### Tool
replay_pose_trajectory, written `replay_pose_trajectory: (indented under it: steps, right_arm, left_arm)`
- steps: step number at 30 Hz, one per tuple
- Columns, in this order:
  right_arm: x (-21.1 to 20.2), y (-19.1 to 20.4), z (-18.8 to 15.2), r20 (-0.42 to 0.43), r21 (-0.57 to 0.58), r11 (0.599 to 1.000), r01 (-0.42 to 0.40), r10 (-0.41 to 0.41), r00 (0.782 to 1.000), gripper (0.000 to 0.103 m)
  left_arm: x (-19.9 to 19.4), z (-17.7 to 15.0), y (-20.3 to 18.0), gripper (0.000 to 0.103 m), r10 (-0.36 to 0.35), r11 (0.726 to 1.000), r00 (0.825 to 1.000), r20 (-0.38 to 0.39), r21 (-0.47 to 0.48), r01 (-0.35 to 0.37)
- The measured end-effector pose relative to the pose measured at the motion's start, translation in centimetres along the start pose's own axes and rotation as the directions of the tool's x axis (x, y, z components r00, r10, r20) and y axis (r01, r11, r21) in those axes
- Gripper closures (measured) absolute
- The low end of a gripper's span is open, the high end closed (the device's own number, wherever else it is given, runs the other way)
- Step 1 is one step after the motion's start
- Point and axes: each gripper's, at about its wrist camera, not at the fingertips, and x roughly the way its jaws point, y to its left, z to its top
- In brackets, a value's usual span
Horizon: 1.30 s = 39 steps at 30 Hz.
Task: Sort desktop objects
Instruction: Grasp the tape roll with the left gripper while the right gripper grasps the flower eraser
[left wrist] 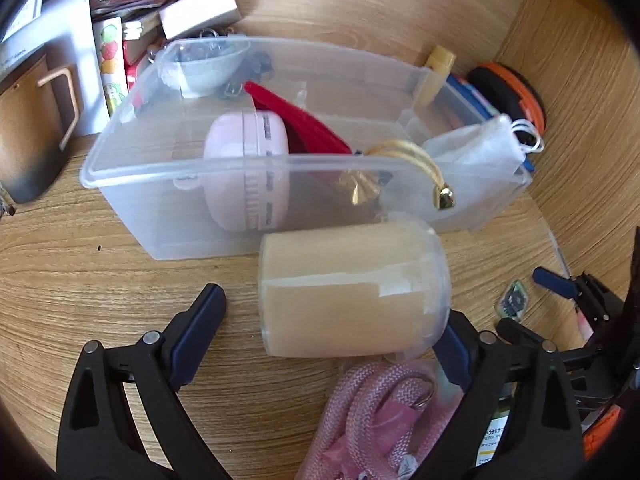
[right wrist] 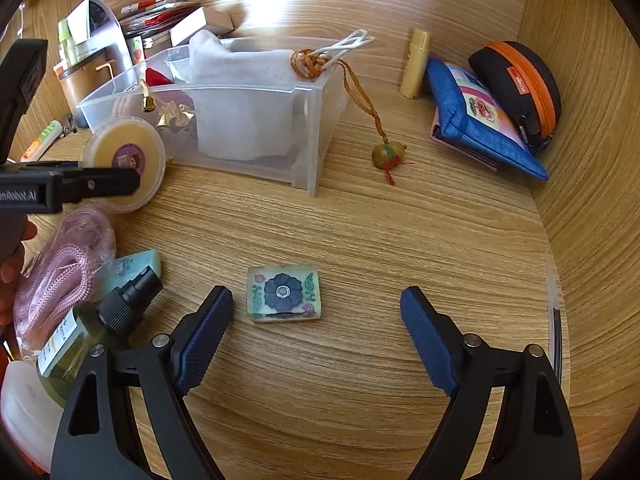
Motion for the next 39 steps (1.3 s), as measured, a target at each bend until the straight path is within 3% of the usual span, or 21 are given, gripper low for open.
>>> replay_pose_trajectory:
  steps: [5, 8, 12, 17, 21, 39]
  right_arm:
    - [0.3, -0.6, 0.1, -0.007, 0.037, 0.998, -0.045, 0.045, 0.999, 0.032]
    - [0.2, -0.8, 0.1, -0.002, 0.045, 0.998, -0.046, 0.046, 0.999, 0.037]
    - [0.1, -0.8, 0.1, 0.006, 0.044, 0.998, -0.049, 0.049, 0.999, 0.049]
    - [0.0, -0.9, 0.1, 0.008, 0.048, 0.998, -0.047, 0.046, 0.999, 0.062]
    - [0.0, -0.9, 0.1, 0.009, 0.042, 0.998, -0.049, 0.049, 0.999, 0.072]
    - [-1.8, 0.2, 1.5, 0.066, 0.011, 0.998, -0.057, 0.057, 0.996, 0.072]
  left_arm:
    - [-0.6, -0.1, 0.0, 0.008, 0.008, 1.000, 0.999, 0.038, 0.019, -0.008]
    - [-0.7, 0.0, -0.2, 0.012, 0.001, 1.000, 0.999, 0.042, 0.026, -0.002]
    - [-1.0, 0.1, -0.8, 0.026, -0.002, 0.999, 0.998, 0.055, 0.052, -0.001]
    - [-0.9, 0.4, -1.1, 0.034, -0.014, 0.998, 0.999, 0.048, 0.063, 0.011]
    - [-1.0, 0.3, -1.9, 0.035, 0.033, 0.994, 0.997, 0.070, 0.099, -0.039]
    - [-2.1, 0.3, -2.4, 0.037, 0.019, 0.992, 0.993, 0.120, 0.125, -0.034]
